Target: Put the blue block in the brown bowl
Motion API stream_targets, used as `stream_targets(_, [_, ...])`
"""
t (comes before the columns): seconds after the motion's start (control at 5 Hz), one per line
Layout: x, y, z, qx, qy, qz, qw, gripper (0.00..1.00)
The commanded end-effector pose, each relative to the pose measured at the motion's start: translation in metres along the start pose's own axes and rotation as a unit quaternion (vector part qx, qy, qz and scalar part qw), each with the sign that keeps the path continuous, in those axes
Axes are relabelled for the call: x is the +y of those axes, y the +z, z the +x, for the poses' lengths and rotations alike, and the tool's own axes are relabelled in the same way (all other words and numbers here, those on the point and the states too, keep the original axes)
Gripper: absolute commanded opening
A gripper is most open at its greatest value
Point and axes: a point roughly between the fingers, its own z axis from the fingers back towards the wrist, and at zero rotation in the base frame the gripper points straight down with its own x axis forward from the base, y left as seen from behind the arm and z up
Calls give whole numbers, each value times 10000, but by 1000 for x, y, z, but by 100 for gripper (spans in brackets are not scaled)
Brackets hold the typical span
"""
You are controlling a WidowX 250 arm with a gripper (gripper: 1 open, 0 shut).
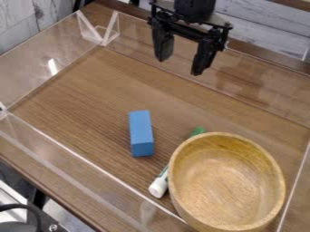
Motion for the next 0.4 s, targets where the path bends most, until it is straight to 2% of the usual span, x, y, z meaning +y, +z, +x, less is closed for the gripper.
stream_targets(0.0, [1, -8, -4, 80, 117, -20, 9999, 100])
stream_targets(0.2, [6, -15, -17, 46, 479, -71, 9988, 100])
